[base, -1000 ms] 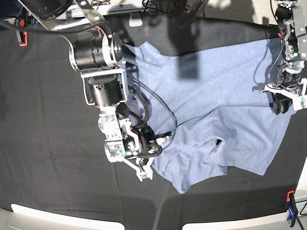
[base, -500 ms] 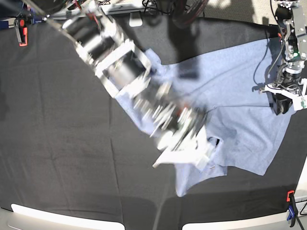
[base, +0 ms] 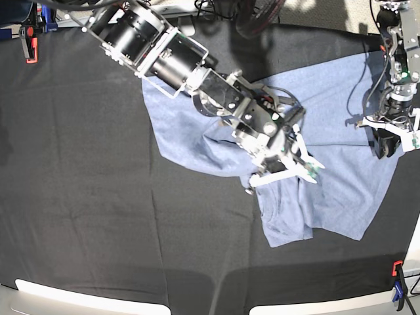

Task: Layout the t-shirt on the table in an organized manner, then fold the t-shirt properly
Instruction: 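Grasp the bunched fabric with the right gripper and pull it outward, then drag the shirt fabric with the right gripper toward the hem and release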

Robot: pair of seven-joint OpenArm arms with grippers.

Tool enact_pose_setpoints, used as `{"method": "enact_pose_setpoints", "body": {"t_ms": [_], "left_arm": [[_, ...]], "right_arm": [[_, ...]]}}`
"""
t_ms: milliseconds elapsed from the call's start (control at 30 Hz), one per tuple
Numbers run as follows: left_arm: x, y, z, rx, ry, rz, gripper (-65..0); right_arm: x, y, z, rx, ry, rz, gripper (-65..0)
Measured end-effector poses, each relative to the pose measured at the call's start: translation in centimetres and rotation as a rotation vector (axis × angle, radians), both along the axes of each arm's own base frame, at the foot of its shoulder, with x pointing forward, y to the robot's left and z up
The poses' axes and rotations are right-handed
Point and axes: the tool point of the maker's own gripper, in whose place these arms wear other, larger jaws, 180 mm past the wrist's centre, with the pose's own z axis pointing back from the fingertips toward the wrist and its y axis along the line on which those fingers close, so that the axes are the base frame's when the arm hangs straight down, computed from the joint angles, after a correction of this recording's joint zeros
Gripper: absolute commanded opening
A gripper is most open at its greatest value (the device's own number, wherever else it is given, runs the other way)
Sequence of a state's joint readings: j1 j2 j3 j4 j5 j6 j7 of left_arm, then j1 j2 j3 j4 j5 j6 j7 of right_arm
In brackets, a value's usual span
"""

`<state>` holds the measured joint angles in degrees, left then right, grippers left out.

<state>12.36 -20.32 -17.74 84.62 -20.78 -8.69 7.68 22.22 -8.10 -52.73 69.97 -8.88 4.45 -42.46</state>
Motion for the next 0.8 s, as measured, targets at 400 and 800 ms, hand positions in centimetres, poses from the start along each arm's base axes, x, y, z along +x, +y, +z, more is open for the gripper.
{"method": "enact_pose_setpoints", "body": {"t_ms": [400,800], "left_arm": [[0.0,0.0,0.0,0.0,0.002,0.0,-54.0],[0.0,0.0,0.0,0.0,0.0,0.0,-54.0]], "right_arm": [[3.6,-0.9,4.4,0.198,-0.016,-0.124,-27.3],[13.0,-10.2,9.2,0.691,0.251,-0.476,-30.9]]}}
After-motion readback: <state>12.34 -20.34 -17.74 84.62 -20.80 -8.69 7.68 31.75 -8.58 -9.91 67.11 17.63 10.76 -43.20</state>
